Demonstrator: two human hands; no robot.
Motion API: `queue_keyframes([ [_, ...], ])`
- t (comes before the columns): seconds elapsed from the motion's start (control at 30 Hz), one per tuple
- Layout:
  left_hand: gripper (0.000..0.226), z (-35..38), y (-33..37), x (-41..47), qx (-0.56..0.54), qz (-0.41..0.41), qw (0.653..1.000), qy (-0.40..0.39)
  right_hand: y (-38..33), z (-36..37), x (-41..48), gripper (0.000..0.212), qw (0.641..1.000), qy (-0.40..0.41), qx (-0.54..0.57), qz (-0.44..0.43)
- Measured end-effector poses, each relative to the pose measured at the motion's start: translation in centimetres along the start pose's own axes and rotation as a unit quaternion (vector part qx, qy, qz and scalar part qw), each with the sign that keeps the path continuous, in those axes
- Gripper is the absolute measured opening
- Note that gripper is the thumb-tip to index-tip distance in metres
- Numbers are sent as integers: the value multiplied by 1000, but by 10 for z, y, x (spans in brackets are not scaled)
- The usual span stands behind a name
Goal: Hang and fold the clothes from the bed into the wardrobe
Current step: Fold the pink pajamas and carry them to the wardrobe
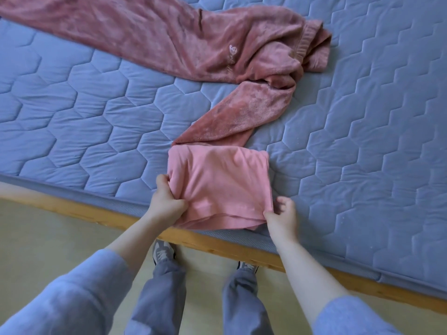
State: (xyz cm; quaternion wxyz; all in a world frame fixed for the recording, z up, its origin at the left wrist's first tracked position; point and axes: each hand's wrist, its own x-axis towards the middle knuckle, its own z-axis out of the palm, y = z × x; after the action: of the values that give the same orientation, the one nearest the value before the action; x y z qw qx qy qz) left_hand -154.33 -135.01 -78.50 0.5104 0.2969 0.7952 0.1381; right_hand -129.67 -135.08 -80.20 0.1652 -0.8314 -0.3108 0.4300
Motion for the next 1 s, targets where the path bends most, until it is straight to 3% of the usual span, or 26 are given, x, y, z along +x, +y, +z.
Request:
queue_keyframes([
  [0.03,57,-2,-2,0,-6,8,1000,13,-3,-1,-5,46,995,44,-46,-79],
  [0.1,55,-4,-6,-1,-18,29,998,46,-10,0,-16,51,944,86,-120,-294],
  [0.17,60,-6,-9,-3,-22,47,997,61,-20,5,-25,52,870,13,-178,-459],
  [0.23,60,-7,-11,-4,-24,55,997,51,-26,15,-32,51,805,-84,-268,-522],
  [0.33,54,-10,-13,-4,-37,45,998,32,-30,28,-31,44,770,-133,-375,-498],
  [0.47,51,-12,-15,-6,-61,27,998,6,-36,32,-20,25,737,-127,-447,-491],
  [0.63,56,-8,-8,-6,-79,18,997,7,-32,17,-27,7,769,-131,-354,-516],
  [0.8,53,-6,-7,-3,-59,32,998,1,-10,30,-28,15,737,-160,-437,-489],
  [0.9,50,-6,3,-2,-98,-4,995,-1,-12,47,-22,21,747,-190,-457,-444],
  [1.0,72,9,17,-2,-69,1,994,87,-10,46,-19,22,757,-210,-444,-432],
])
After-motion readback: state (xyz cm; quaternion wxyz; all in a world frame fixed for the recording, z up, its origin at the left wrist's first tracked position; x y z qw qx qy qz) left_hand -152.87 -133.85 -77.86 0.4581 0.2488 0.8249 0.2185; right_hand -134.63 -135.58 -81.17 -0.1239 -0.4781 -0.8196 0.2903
